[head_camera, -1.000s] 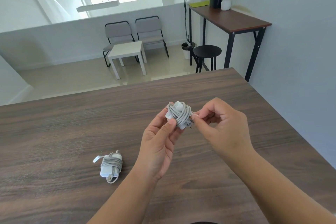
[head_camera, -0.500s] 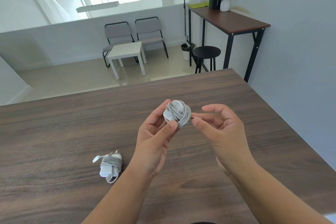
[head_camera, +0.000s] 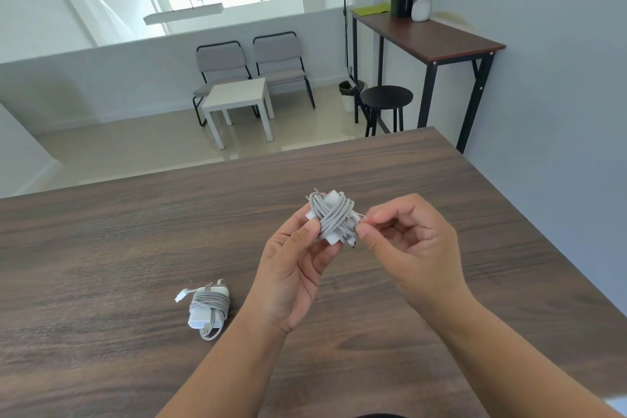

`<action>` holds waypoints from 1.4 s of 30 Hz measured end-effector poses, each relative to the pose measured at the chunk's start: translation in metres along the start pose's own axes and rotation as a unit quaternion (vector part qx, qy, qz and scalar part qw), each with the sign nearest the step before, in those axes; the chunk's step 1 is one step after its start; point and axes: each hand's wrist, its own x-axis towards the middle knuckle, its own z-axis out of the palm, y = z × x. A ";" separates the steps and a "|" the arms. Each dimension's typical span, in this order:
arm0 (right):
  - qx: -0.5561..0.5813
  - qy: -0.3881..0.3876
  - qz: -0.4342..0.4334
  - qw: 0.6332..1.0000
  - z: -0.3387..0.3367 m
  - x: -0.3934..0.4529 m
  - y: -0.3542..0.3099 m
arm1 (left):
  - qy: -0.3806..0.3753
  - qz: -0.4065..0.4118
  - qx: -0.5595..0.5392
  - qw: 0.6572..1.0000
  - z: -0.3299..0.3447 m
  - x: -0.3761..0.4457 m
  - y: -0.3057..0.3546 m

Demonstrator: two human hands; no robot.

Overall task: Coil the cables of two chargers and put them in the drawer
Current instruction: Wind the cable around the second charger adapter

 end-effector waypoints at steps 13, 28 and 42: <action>-0.115 0.059 -0.046 0.991 0.002 -0.001 0.001 | 0.000 0.022 0.005 1.000 0.007 0.000 -0.006; -0.123 0.034 -0.105 0.986 -0.006 -0.005 0.006 | -0.002 0.070 0.151 0.986 0.006 0.000 -0.005; -0.159 -0.152 0.002 0.975 -0.024 0.010 0.001 | -0.006 0.078 0.283 0.956 -0.006 0.000 0.005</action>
